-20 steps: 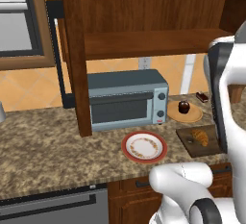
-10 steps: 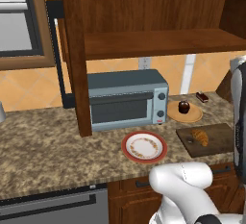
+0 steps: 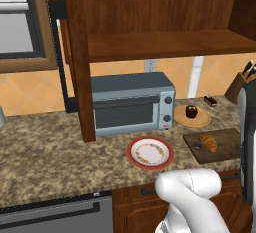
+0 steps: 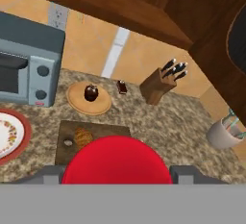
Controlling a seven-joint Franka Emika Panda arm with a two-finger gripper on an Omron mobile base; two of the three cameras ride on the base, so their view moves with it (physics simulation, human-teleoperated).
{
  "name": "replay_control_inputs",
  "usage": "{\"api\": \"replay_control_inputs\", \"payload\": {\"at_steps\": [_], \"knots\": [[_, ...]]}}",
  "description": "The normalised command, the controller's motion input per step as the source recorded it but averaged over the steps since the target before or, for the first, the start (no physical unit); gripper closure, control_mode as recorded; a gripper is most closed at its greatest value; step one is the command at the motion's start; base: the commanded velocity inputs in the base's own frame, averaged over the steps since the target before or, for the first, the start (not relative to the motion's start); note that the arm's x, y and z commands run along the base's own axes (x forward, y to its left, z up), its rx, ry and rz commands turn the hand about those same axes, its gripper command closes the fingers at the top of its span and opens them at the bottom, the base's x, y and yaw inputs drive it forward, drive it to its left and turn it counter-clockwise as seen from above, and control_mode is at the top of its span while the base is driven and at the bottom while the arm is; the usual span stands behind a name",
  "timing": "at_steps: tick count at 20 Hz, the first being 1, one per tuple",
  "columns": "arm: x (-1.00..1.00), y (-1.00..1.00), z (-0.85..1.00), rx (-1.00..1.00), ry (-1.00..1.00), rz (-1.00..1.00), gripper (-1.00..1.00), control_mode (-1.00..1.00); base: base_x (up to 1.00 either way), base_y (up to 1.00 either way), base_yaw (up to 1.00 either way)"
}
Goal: From the different types of pastries on the counter, select a croissant and place it on the cutting board. Then retrieve a jar of jam from the cabinet and place it alongside the croissant on the cutting board.
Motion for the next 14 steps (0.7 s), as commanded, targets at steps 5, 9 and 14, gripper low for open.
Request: {"api": "replay_control_inputs", "payload": {"at_steps": [5,9,14], "knots": [[-0.01,-0.07,-0.55,0.00,0.24,0.00,1.00,-1.00,0.00,0.00,0.00],[0.00,-0.40,-0.76,0.00,0.04,0.10,1.00,-1.00,0.00,0.00,0.00],[0.00,-0.33,-0.59,-0.04,0.00,0.11,1.00,-1.00,0.00,0.00,0.00]]}}
